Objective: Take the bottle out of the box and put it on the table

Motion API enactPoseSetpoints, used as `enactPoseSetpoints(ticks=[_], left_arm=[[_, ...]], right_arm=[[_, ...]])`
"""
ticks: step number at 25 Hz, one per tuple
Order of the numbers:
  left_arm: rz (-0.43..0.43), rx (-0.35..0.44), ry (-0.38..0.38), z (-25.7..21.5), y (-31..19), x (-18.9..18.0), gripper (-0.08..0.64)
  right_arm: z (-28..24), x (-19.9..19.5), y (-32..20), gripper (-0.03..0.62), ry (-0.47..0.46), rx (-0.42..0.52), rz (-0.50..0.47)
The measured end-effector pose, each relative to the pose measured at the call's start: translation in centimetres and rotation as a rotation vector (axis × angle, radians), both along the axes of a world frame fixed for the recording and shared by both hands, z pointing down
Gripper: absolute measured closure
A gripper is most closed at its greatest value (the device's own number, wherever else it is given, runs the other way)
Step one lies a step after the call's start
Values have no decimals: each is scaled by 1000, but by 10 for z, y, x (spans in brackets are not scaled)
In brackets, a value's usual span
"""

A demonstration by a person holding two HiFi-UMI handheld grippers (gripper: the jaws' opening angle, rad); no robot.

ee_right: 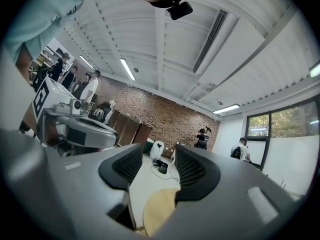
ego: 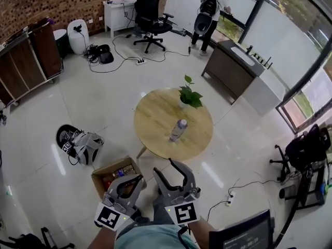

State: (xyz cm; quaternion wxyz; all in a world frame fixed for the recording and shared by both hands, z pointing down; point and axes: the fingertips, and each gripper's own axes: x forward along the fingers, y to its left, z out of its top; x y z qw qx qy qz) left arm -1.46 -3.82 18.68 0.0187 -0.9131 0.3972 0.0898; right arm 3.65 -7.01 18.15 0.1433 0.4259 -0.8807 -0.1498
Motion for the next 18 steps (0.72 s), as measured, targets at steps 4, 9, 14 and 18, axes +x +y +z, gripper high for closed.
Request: enactPoseSetpoints(ticks=[4, 9, 14, 18], left_arm=[[40, 4, -23, -1, 27, 5, 549], [68, -1, -59, 3, 39, 31, 549], [90, 8, -69, -5, 42, 79, 549], [95, 23, -71, -13, 44, 117, 549]], right_arm=[[-5, 2, 21, 416, -19, 32, 7], [-12, 24, 34, 458, -52, 35, 5], [-21, 68, 48, 483, -87, 22, -9], [-23, 107, 60, 503, -103, -1, 0]])
